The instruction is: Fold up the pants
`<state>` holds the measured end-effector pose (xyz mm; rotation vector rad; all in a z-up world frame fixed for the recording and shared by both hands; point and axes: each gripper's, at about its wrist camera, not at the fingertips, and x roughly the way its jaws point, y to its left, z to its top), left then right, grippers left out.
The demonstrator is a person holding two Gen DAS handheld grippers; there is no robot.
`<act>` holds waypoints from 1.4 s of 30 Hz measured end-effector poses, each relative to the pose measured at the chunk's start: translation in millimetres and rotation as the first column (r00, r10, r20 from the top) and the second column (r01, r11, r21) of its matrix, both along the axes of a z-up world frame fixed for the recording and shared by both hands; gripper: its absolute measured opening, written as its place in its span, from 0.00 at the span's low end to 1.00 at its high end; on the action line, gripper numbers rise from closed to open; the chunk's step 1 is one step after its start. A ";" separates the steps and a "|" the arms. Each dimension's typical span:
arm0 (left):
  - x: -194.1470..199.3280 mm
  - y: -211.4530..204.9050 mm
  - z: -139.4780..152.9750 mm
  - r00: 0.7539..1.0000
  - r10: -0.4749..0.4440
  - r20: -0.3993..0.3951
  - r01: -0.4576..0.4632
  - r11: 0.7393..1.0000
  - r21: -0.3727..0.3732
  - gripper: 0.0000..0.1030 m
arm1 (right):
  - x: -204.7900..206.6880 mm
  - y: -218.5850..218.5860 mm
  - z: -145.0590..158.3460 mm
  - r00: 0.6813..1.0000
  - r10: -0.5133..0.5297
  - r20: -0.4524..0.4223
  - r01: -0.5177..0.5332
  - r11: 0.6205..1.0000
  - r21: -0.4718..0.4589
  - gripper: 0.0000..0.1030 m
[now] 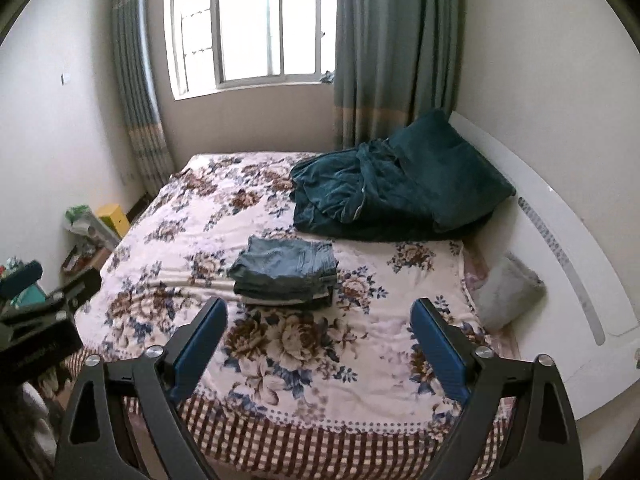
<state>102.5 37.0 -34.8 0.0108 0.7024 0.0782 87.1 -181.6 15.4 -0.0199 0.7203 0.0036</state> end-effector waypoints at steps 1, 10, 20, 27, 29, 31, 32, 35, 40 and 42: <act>2.1 -0.3 -0.4 1.000 -0.007 0.000 0.007 1.000 0.000 1.00 | 4.0 0.3 0.2 1.000 -0.002 0.006 0.002 1.000 0.003 0.97; 40.4 -5.6 -19.5 1.000 -0.012 -0.025 0.012 1.000 0.022 1.00 | 53.0 -1.6 -19.9 0.998 -0.065 0.003 0.065 0.998 -0.005 0.97; 72.1 -9.8 -40.5 0.998 -0.006 -0.058 0.009 0.999 0.050 1.00 | 97.5 -3.1 -49.2 0.994 -0.099 -0.051 0.099 0.995 0.002 0.97; 81.5 -8.3 -46.6 0.997 -0.002 -0.077 0.005 0.999 0.048 1.00 | 105.0 -3.6 -62.1 0.993 -0.102 -0.067 0.102 0.995 0.003 0.97; 82.4 -8.1 -46.9 0.997 -0.005 -0.078 0.008 0.999 0.043 1.00 | 105.4 -3.6 -61.5 0.993 -0.102 -0.067 0.103 0.995 0.003 0.97; 82.0 -7.1 -47.1 0.997 -0.002 -0.080 0.006 0.999 0.040 1.00 | 105.2 -5.4 -62.8 0.992 -0.103 -0.067 0.104 0.995 0.009 0.97; 82.2 -6.6 -47.1 0.997 -0.003 -0.080 0.006 0.999 0.038 1.00 | 105.6 -5.2 -63.0 0.993 -0.102 -0.067 0.102 0.995 0.003 0.97; 81.8 -6.8 -47.5 0.997 -0.003 -0.079 0.006 0.999 0.037 1.00 | 106.0 -5.5 -65.0 0.993 -0.101 -0.069 0.101 0.995 0.003 0.97; 82.6 -7.3 -47.9 0.997 -0.014 -0.079 0.016 0.999 0.030 1.00 | 103.6 -6.0 -69.7 0.992 -0.104 -0.069 0.104 0.995 0.001 0.98; 82.2 -7.7 -47.9 0.997 -0.014 -0.077 0.016 0.999 0.030 1.00 | 101.4 -6.3 -74.6 0.992 -0.101 -0.071 0.101 0.995 -0.003 0.98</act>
